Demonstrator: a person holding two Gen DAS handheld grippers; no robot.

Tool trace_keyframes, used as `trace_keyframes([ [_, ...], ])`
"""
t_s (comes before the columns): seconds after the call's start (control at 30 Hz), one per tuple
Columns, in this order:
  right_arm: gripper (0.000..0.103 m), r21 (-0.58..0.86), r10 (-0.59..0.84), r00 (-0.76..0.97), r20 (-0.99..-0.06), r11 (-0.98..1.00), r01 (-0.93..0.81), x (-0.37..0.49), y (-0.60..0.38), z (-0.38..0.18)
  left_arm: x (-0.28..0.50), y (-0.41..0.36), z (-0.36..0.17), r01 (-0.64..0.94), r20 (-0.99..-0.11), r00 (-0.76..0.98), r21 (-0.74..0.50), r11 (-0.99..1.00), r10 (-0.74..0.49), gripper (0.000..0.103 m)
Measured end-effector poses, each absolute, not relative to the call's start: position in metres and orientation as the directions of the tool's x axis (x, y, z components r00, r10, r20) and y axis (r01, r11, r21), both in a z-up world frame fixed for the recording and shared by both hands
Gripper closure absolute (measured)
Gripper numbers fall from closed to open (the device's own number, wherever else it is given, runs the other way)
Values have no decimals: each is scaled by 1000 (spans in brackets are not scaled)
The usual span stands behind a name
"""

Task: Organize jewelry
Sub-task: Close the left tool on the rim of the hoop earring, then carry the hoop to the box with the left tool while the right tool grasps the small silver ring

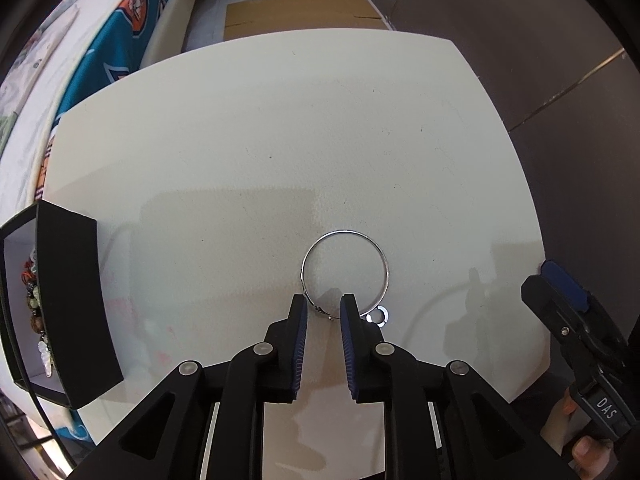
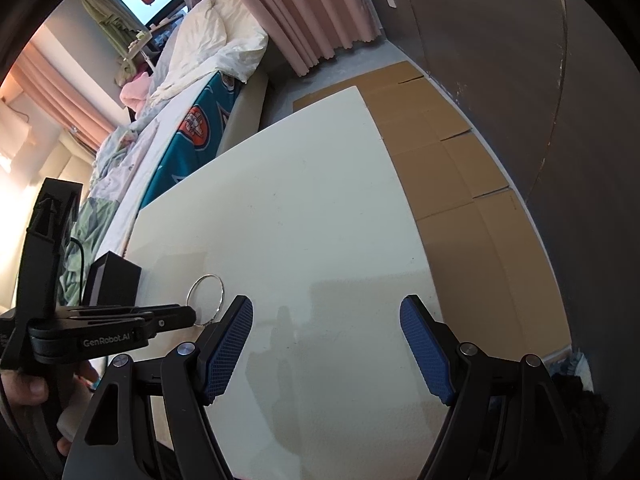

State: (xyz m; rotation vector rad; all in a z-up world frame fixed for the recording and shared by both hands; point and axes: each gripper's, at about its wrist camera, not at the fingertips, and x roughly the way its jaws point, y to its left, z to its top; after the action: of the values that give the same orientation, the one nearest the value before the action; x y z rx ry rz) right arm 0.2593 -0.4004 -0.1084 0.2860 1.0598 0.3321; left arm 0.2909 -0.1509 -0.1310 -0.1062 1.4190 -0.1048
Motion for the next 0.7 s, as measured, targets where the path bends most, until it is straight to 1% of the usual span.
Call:
trace_keyframes([
  [0.23,25,388,399,448,-800,914,-121,258,-401,-109,291,-153,-138,-4,-983,133,-130,992,-128,85],
  [0.43,25,386,396,449,-801,915,-119,257,-401,-110,294,-153,-140,23,-983,140,-114,993,-116,85],
  [0.5,26,384,395,449,-801,916,-121,257,-401,-111,293,-153,-139,22,-982,146,-117,993,-119,88],
  [0.57,25,378,392,448,-804,918,-124,257,-399,-111,292,-153,-139,25,-982,153,-112,993,-114,94],
  [0.6,25,375,390,447,-805,919,-126,257,-399,-111,292,-151,-140,23,-981,158,-111,994,-114,100],
  [0.7,26,381,398,441,-804,915,-132,256,-398,-112,292,-145,-139,7,-979,172,-110,994,-110,101],
])
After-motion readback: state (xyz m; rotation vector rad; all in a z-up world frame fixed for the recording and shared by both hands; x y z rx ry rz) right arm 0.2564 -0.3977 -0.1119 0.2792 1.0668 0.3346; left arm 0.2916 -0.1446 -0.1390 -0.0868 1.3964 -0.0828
